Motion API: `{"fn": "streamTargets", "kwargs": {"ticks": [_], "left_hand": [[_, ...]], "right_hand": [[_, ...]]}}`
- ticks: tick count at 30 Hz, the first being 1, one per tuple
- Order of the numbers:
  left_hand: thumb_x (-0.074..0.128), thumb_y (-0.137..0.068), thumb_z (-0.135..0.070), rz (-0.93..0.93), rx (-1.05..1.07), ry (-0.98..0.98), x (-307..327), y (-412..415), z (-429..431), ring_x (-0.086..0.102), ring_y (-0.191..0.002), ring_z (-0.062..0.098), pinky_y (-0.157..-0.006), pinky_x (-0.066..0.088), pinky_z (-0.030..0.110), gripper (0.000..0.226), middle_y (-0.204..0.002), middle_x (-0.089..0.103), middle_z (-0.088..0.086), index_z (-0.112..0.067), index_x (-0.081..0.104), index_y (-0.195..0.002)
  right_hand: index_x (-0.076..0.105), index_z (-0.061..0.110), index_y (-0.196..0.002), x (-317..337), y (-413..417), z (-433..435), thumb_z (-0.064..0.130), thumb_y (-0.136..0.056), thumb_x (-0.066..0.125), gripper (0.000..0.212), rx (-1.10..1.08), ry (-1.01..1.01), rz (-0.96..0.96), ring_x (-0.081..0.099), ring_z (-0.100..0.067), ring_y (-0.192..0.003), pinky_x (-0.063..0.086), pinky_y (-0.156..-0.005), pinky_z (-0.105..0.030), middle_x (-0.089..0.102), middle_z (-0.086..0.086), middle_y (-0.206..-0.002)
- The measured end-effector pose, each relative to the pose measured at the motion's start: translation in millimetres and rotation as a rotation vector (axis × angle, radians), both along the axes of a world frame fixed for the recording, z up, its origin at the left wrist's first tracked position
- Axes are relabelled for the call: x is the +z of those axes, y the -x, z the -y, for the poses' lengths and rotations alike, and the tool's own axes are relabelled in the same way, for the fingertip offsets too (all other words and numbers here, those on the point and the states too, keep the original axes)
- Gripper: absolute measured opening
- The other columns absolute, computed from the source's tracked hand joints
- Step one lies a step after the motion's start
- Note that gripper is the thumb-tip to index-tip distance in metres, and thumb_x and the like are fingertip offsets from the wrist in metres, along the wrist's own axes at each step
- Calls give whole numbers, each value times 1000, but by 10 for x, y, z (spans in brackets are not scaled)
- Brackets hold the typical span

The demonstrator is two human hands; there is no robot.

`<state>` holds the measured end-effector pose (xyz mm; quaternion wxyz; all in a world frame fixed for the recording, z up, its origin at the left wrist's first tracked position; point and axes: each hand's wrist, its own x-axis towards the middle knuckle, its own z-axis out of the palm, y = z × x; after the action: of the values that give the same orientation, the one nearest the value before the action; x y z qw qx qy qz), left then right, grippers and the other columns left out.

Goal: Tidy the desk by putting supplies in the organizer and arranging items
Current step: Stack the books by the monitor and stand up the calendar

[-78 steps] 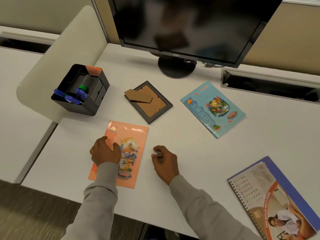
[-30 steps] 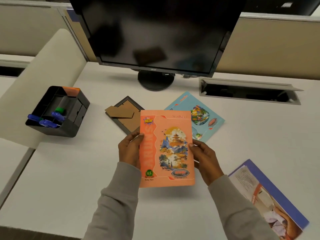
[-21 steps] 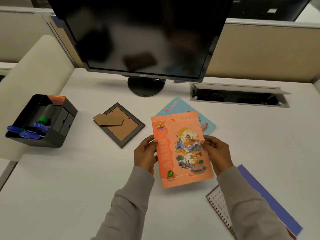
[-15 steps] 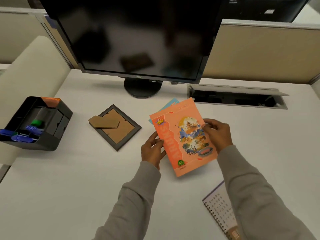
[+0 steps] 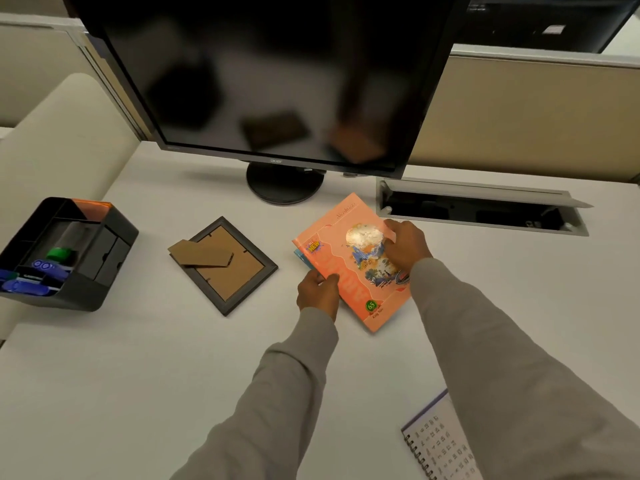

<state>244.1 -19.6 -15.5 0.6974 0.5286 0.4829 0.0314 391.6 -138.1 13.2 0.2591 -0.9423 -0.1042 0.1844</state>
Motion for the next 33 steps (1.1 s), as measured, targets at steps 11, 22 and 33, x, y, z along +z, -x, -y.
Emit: {"fn": "streamTargets", "kwargs": {"ticks": [11,22,33], "left_hand": [[64,-89,-29,-202,-113,-148,127,-97,170,51,-119,35,-88,42,34,45,-136,44,8,-13,51,-129],[63,-61,-35,-145,99,118,-81,-208,45,61,-108,36,-97,51,53,54,-122,61,15,-11,61,-109],[54,-89,-5,67,107,108,131,-32,36,66,-77,29,-84,56,51,28,-79,72,7,-21,73,-76]], "right_hand": [[50,17,-134,-281,58,-102,15,-95,56,39,4,195,25,40,-37,-128,39,-99,-50,42,-15,-137],[54,16,-135,-312,45,2,20,-92,61,44,-117,133,-63,39,-36,-129,37,-102,-48,47,-15,-135],[68,19,-119,-265,338,476,23,-90,67,29,-282,-364,-102,64,-25,-103,56,-86,-39,63,-7,-119]]}}
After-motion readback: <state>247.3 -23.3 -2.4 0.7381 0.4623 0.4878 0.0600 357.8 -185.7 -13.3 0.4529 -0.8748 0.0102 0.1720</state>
